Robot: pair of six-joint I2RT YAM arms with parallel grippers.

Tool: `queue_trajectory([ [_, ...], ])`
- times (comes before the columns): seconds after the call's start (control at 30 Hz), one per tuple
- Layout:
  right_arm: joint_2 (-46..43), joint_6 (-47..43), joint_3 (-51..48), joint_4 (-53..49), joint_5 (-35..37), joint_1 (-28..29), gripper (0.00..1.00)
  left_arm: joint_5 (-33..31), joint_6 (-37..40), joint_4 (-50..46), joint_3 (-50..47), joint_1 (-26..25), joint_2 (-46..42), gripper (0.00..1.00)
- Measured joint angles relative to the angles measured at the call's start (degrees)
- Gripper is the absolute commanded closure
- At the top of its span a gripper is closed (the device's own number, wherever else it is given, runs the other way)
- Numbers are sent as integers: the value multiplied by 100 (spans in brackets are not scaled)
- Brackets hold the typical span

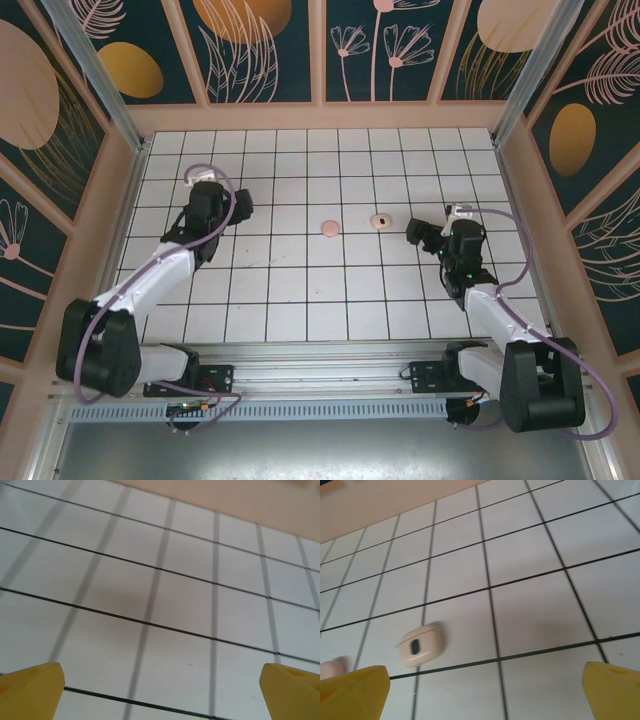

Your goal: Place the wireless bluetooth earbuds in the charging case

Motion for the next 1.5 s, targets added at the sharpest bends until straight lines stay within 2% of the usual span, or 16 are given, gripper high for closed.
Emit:
queue_trajectory([
  [0.2, 424, -264, -269, 1185, 240, -490, 1, -1563, 435, 1523, -1602, 192, -664, 1],
  [0.33, 1016, -282, -387, 2157, 223, -929, 1, -2094, 879, 2887, -2643, 380, -675, 1],
  [0.5, 1884, -310, -542, 3067, -61, -1244, 1, -2033, 1290, 4695, -3495, 535, -170, 1],
  [0.63, 2142, -461, -763, 3908, -387, -1250, 1, -1808, 1759, 5713, -3473, 540, 225, 1],
  [0.73, 2514, -612, -986, 4741, -525, -1154, 1, -1482, 2074, 6813, -3471, 688, 872, 1],
  [0.97, 2715, -898, -901, 4841, -634, -962, 1, -461, 2004, 7121, -3331, 1478, 1331, 1],
  [1.17, 2715, -981, -883, 4874, -632, -946, 1, -136, 1976, 7169, -3318, 1504, 1335, 1],
  [1.5, 2715, -1005, -883, 4876, -627, -935, 1, -17, 1961, 7171, -3318, 1504, 1335, 1],
])
